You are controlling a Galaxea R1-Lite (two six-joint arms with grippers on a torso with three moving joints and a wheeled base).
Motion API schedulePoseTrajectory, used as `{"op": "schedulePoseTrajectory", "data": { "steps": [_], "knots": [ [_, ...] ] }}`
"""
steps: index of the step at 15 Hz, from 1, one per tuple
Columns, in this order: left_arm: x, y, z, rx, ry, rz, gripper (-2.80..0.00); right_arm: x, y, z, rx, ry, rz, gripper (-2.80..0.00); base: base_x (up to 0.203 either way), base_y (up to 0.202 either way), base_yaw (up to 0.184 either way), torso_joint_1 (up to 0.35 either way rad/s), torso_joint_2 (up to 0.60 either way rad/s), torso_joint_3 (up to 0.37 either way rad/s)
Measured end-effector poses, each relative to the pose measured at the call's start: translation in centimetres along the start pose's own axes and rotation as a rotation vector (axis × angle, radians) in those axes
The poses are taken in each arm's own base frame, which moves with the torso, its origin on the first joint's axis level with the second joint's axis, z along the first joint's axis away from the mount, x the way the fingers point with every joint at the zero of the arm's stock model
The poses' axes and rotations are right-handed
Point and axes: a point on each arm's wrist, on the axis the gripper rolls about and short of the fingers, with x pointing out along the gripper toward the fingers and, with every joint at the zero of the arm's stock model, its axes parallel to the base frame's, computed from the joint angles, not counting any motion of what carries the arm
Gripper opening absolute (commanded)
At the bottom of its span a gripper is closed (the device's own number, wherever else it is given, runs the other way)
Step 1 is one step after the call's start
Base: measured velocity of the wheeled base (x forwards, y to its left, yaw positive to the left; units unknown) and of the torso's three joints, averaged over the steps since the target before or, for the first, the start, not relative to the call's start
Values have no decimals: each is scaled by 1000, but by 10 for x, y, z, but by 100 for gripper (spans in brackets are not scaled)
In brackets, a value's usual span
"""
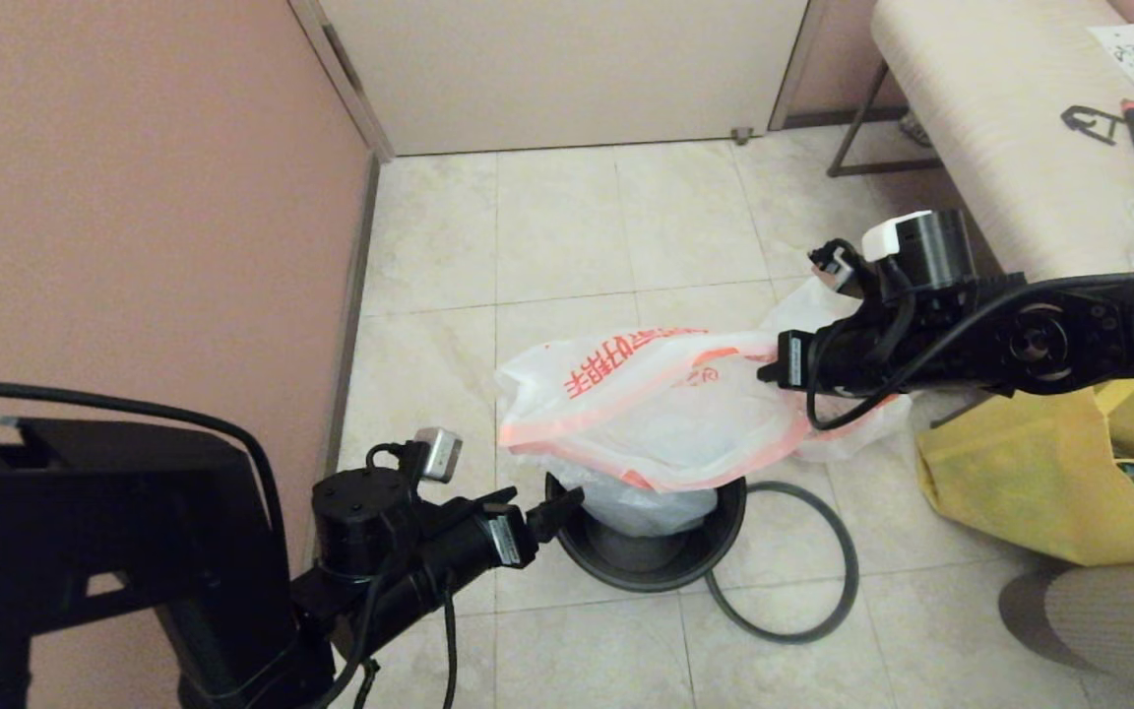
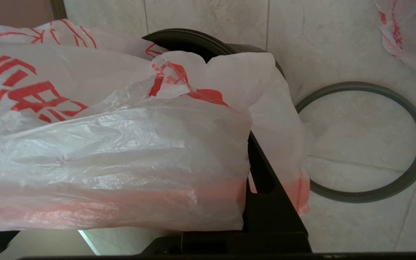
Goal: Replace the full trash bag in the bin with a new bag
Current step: Put the new garbage bag on the trash can
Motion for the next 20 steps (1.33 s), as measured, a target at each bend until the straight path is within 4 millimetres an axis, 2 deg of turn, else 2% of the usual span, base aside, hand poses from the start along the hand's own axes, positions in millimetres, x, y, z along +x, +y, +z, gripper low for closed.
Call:
{"op": "schedulePoseTrajectory", "data": {
  "steps": [5,8,14,18,19,20],
  "knots": [
    [39,3,10,72,-90,-25,0,-1,3,3,-1,-2,5,-280,0,0,0,0,0,0],
    [57,3,12,81,-72,-19,0,-3,4,7,-3,-17,9,-280,0,0,0,0,0,0],
    [72,5,13,87,-83,2,0,-7,8,15,-4,-13,21,-280,0,0,0,0,0,0],
    [76,-1,16,116,-11,52,0,-5,8,14,-3,-7,22,-280,0,0,0,0,0,0],
    [79,-3,17,119,-22,44,-280,-5,7,15,-3,-9,23,-280,0,0,0,0,0,0],
    [81,-5,19,120,-29,38,-280,-5,7,15,-3,-9,24,-280,0,0,0,0,0,0]
  ]
}}
